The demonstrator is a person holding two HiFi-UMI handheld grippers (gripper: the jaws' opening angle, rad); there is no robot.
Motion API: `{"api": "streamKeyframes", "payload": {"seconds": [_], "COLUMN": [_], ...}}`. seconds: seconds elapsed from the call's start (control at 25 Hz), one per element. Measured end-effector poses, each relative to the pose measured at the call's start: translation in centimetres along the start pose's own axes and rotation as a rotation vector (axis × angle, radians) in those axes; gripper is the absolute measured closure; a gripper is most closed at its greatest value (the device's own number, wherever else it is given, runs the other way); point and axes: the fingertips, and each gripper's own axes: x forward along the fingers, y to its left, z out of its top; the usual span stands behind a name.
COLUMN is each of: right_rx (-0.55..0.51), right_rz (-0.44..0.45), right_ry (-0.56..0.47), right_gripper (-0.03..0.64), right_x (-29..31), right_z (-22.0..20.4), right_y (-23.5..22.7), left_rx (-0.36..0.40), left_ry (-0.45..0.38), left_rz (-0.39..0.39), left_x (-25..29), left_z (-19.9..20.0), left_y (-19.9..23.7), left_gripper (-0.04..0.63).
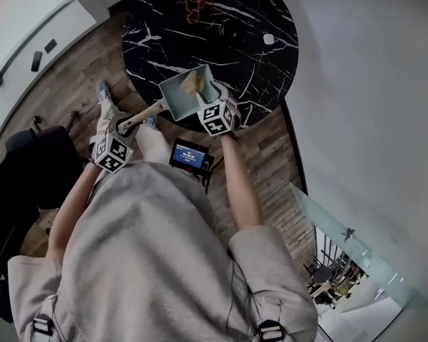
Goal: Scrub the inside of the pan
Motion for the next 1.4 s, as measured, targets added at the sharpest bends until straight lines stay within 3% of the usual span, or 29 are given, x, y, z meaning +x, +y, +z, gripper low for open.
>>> {"api": "streamKeyframes", "payload": {"seconds": [0.16, 0.24, 0.4, 0.52, 0.68, 0.84, 0.96, 1.2, 1.4], "right_rx": [-0.012, -0.014, 0.049, 0.046, 0.022, -0.108, -0.138, -0.172, -0.044], "right_rz": [0.095, 0.134, 0.150, 0.057, -0.055, -0.130, -0.202, -0.190, -0.196], "right_ry": [0.022, 0.081, 0.175, 0.142, 0.117, 0.087, 0.080, 0.201, 0.189], "right_gripper": [0.380, 0.380, 0.445, 0.511, 0.525, 0.526, 0.528, 0.521, 0.529], "right_x": [2.8, 4.4, 6.4, 5.6, 4.0, 3.3, 2.7, 6.2, 6.8], "right_z": [1.3, 0.9, -0.3, 0.7, 1.1, 3.0, 3.9, 0.7, 0.7], "right_y": [1.4, 2.3, 2.3, 0.4, -2.2, -2.4, -2.7, -2.8, -2.9], "left_rx": [0.044, 0.044, 0.031, 0.033, 0.072, 0.164, 0.145, 0.177, 0.194], "left_ry": [0.047, 0.070, 0.120, 0.144, 0.180, 0.218, 0.209, 0.258, 0.268], "left_rz": [-0.023, -0.034, -0.059, -0.076, -0.091, -0.097, -0.086, -0.078, -0.067], "left_x": [2.0, 2.9, 4.5, 5.2, 5.8, 6.5, 6.7, 7.9, 8.1], "left_z": [-0.9, -1.3, -2.4, -3.0, -3.7, -4.2, -3.9, -4.8, -5.3], "left_y": [-0.5, -0.8, -1.0, -1.1, -1.6, -2.1, -1.6, -1.5, -1.7], "left_gripper": [0.422, 0.416, 0.403, 0.403, 0.403, 0.403, 0.416, 0.496, 0.540]}}
